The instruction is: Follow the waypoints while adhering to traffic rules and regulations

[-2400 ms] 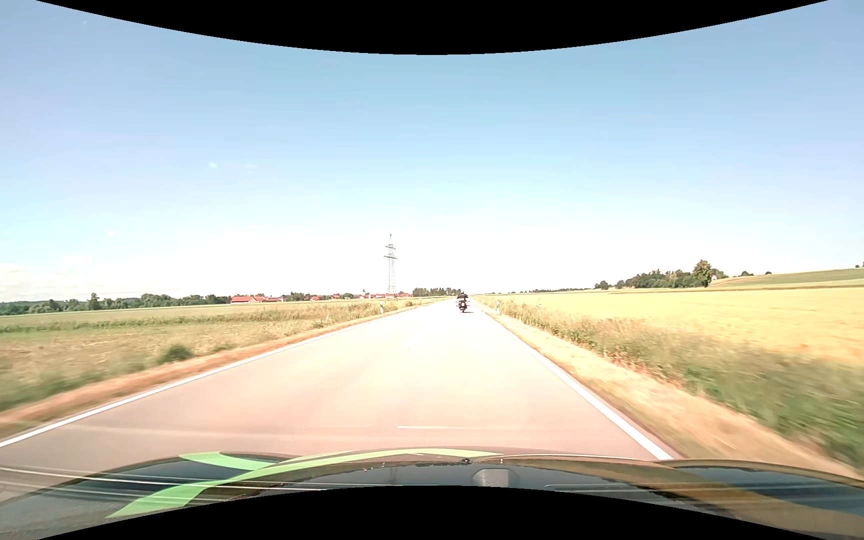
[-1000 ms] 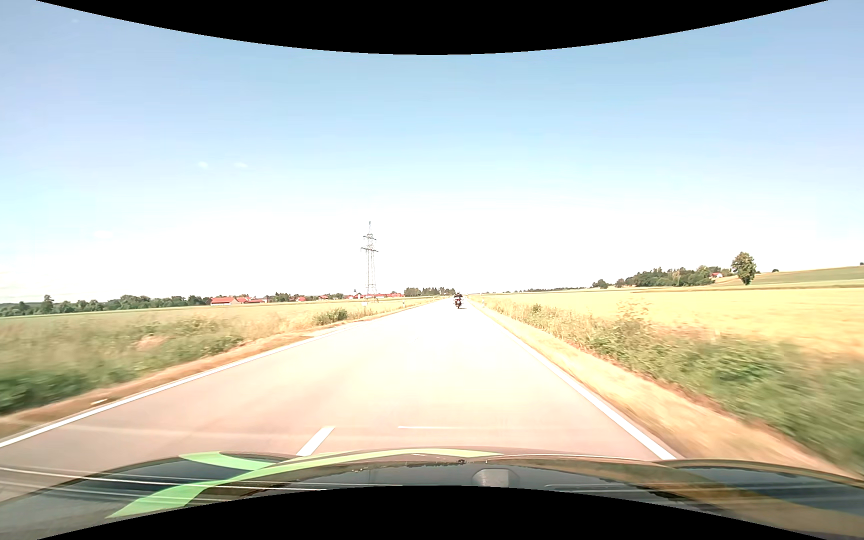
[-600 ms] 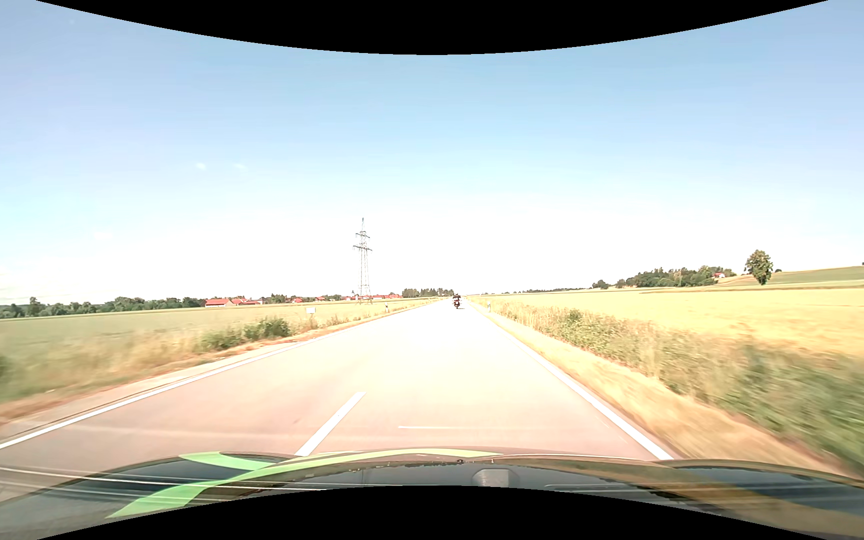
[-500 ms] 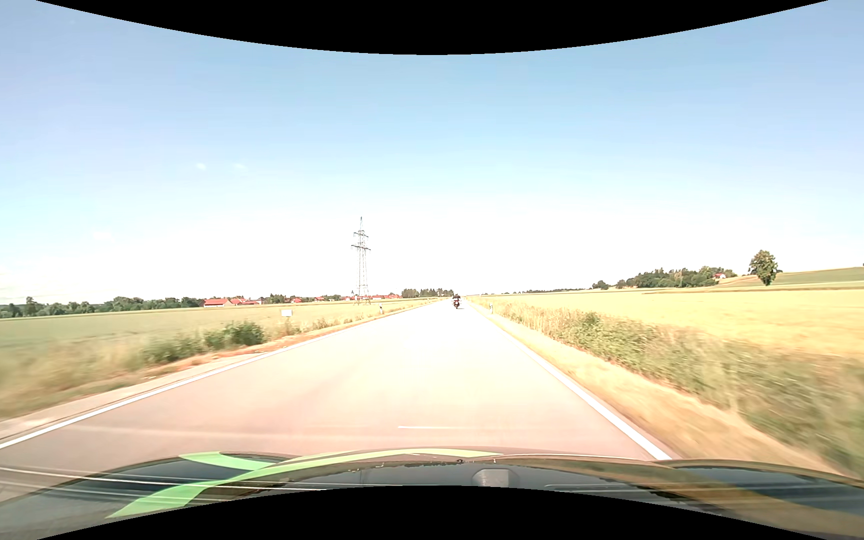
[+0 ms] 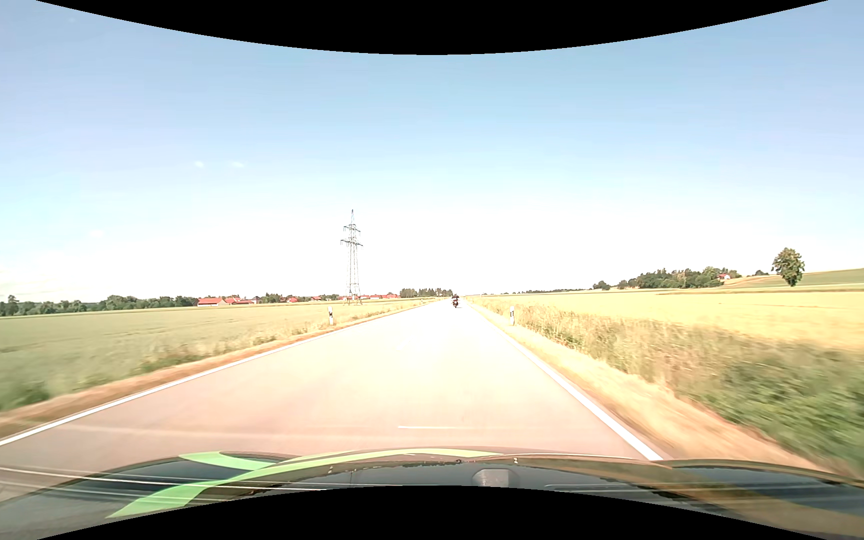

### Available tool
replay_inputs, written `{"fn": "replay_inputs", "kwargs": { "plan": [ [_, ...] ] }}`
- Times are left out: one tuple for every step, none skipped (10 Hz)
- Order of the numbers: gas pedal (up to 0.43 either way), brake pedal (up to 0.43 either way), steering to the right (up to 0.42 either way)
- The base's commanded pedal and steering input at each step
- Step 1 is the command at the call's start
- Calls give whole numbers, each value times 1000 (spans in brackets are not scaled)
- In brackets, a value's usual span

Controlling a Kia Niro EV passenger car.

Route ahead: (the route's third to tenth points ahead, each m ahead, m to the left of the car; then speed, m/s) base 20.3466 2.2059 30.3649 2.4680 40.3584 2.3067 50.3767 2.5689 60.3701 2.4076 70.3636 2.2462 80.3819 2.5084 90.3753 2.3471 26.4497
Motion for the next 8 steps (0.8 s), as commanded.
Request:
{"fn": "replay_inputs", "kwargs": {
  "plan": [
    [311, 0, -1],
    [311, 0, -1],
    [299, 0, -1],
    [287, 0, -1],
    [287, 0, -2],
    [280, 0, -3],
    [240, 0, -4],
    [240, 0, -4]
  ]
}}
